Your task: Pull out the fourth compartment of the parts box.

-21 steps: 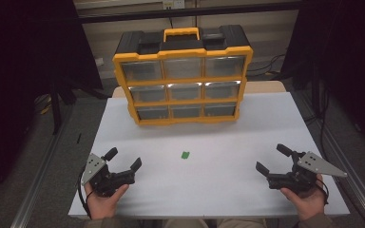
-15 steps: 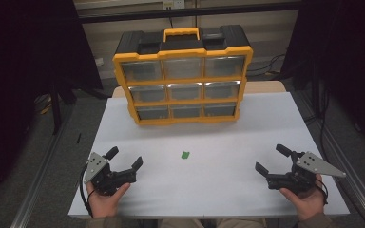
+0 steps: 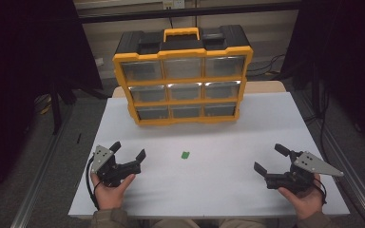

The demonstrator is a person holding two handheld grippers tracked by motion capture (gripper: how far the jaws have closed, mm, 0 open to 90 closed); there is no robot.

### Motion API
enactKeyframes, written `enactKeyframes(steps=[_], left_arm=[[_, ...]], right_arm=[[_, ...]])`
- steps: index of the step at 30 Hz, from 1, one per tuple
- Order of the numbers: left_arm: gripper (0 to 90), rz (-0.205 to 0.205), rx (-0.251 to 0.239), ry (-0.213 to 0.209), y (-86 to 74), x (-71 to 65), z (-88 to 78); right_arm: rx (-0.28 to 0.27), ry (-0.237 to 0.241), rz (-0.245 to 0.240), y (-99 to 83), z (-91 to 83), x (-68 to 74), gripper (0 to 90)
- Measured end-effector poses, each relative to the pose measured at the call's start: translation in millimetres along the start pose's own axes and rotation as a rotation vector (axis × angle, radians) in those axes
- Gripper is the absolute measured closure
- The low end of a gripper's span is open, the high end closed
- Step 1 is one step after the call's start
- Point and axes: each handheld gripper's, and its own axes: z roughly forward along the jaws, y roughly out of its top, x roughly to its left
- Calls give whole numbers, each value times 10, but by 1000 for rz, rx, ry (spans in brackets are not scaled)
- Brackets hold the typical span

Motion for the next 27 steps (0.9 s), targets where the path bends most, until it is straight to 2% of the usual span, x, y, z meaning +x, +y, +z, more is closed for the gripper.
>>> enactKeyframes(steps=[8, 9, 13, 16, 21, 27], left_arm=[[1, -7, -12, 26, 86, -51, 81], [1, -14, -9, 42, 107, -49, 113], [1, -15, -11, 47, 158, -52, 182], [1, 1, -19, 44, 221, -62, 237], [1, 0, -26, 49, 305, -71, 320], [1, 24, -36, 54, 400, -82, 391]], right_arm=[[-7, -4, 12, 4, -12, -1, 10], [-9, 0, 11, 3, -9, 0, 12], [-5, -6, 4, 1, -5, 6, 13], [2, -5, -1, -2, -4, 9, 13], [-2, -3, -9, 0, -13, 21, 22], [-5, -8, 5, -1, -7, 12, 17]])
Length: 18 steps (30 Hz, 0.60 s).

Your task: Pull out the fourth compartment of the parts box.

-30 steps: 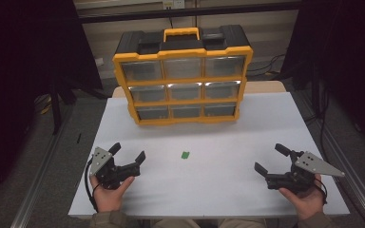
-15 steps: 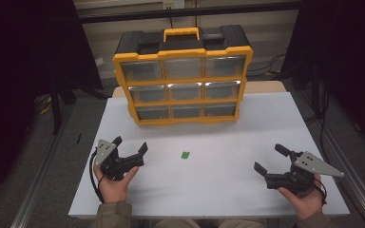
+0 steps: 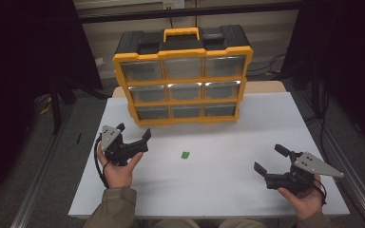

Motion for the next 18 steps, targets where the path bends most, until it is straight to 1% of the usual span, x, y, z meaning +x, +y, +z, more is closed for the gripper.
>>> enactKeyframes(steps=[1, 3, 4, 5, 6, 7, 8, 9, 11, 12, 13, 14, 16, 18], left_arm=[[1, -7, 2, 5, 8, -6, 14], [2, -3, -9, 0, 29, 2, 44], [2, -17, -11, 6, 29, -4, 58], [2, -17, -11, 6, 29, -4, 58], [3, 3, -2, 17, 35, 5, 65], [3, 3, -2, 13, 36, 6, 88], [3, -6, -5, 19, 38, -4, 107], [3, 2, 0, 19, 46, 2, 135], [4, 1, -7, 19, 60, -7, 167], [3, 5, -1, 24, 67, -11, 182], [3, 5, -1, 24, 67, -11, 182], [3, 6, -4, 25, 84, -26, 218], [3, 10, -4, 23, 92, -31, 237], [3, 11, -6, 24, 110, -37, 269]], right_arm=[[0, 0, 0, 0, 0, 0, 17], [-1, 0, -4, 2, 2, -1, 16], [4, -1, -6, 0, 0, -1, 16], [6, -4, -7, -3, -1, 0, 16], [7, -3, -7, -3, 0, -1, 16], [7, -3, -7, -3, 0, -1, 16], [7, -1, -5, -3, -2, 0, 16], [4, 2, -3, -2, -3, 0, 16], [1, 5, -3, 1, -3, -1, 15], [-1, 2, -1, 3, 0, 1, 15], [4, -4, -4, 4, 0, 1, 15], [6, -2, -5, 3, 3, 2, 15], [10, 4, -5, -3, 11, 4, 15], [9, -1, -5, -4, 9, 4, 15]])
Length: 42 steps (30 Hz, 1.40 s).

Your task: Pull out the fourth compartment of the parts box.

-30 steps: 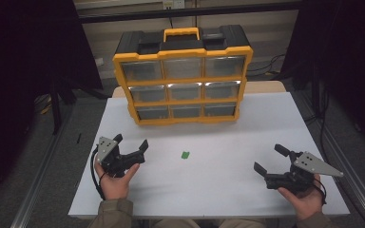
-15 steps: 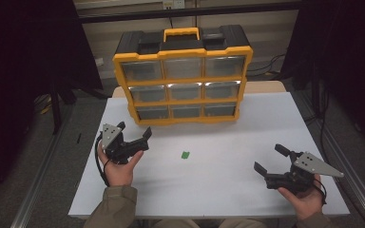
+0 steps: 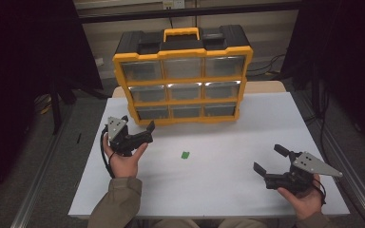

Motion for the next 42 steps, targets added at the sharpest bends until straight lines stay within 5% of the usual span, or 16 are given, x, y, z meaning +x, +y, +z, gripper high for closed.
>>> enactKeyframes(steps=[18, 42], left_arm=[[3, -46, -15, 42, 134, -84, 293], [1, -51, -3, 104, 300, -121, 552]], right_arm=[[-2, 7, -2, 8, -14, 7, 17], [1, 3, -2, 9, -15, 9, 19]])
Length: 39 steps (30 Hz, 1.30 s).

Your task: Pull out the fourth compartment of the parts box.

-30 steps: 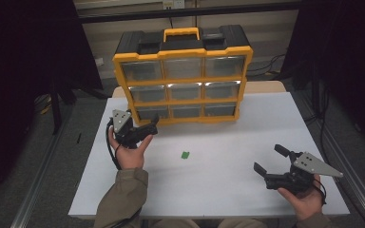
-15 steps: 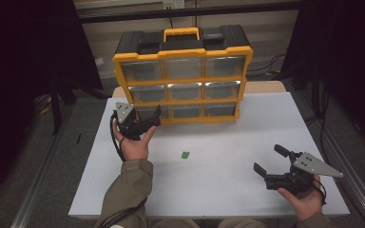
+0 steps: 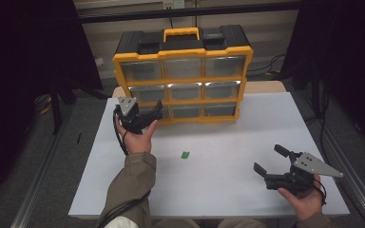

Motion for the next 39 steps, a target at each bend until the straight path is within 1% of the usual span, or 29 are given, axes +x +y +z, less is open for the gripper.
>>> enactKeyframes(steps=[1, 2, 6, 8, 12, 14, 15, 16, 17, 20, 21, 24, 25, 27, 28, 29, 31, 32, 34, 35, 36, 39], left_arm=[[1, 2, 1, 18, 10, -9, 13], [1, 5, -9, 12, 24, -16, 28], [1, 3, -11, 16, 47, -22, 57], [1, 5, 2, 28, 59, -18, 75], [1, 6, -6, 37, 75, -7, 104], [1, -1, -8, 53, 79, -2, 125], [1, -9, -14, 52, 77, -2, 134], [1, -5, -7, 47, 79, 6, 138], [1, -7, -5, 52, 78, 6, 148], [8, -10, -6, 46, 79, 6, 172], [8, -25, -5, 49, 86, 0, 187], [10, -29, -11, 51, 102, -3, 197], [13, -35, -12, 48, 116, -4, 205], [17, -64, -14, 53, 126, -7, 209], [19, -64, -14, 53, 126, -7, 209], [26, -83, -13, 63, 130, -6, 212], [34, -101, -5, 65, 133, -5, 211], [36, -112, -7, 74, 133, -6, 215], [41, -144, -5, 71, 129, -1, 215], [43, -168, -17, 72, 122, -5, 222], [44, -168, -17, 72, 122, -5, 222], [47, -205, -20, 67, 120, -6, 228]], right_arm=[[-1, 2, 2, 1, -1, 0, 19], [0, 1, 2, 0, -1, -1, 19], [0, -3, 2, 0, -4, -3, 20], [0, -1, 2, 1, -3, -1, 20], [0, 4, 1, 2, -2, 2, 21], [0, 4, 2, 2, -1, 2, 21], [0, 5, 2, 1, -1, 2, 22], [0, 2, -1, 1, -2, 0, 22], [0, 3, 0, 0, -2, 1, 22], [0, 6, 0, 2, -3, 5, 22], [1, 3, 2, 1, -2, 4, 22], [0, 2, 4, 1, 0, 4, 23], [0, 4, 2, 2, -4, 2, 23], [0, 3, 3, 1, -4, 2, 23], [1, 3, 3, 1, -3, 1, 23], [1, 2, 7, 1, -2, 4, 23], [1, 4, 4, 1, -3, 4, 23], [1, 5, 4, 2, -3, 5, 23], [0, 5, 5, 3, -3, 7, 23], [0, 5, 5, 2, -2, 7, 23], [-1, 3, 9, 2, 0, 10, 23], [0, 4, 11, 3, 1, 11, 23]])
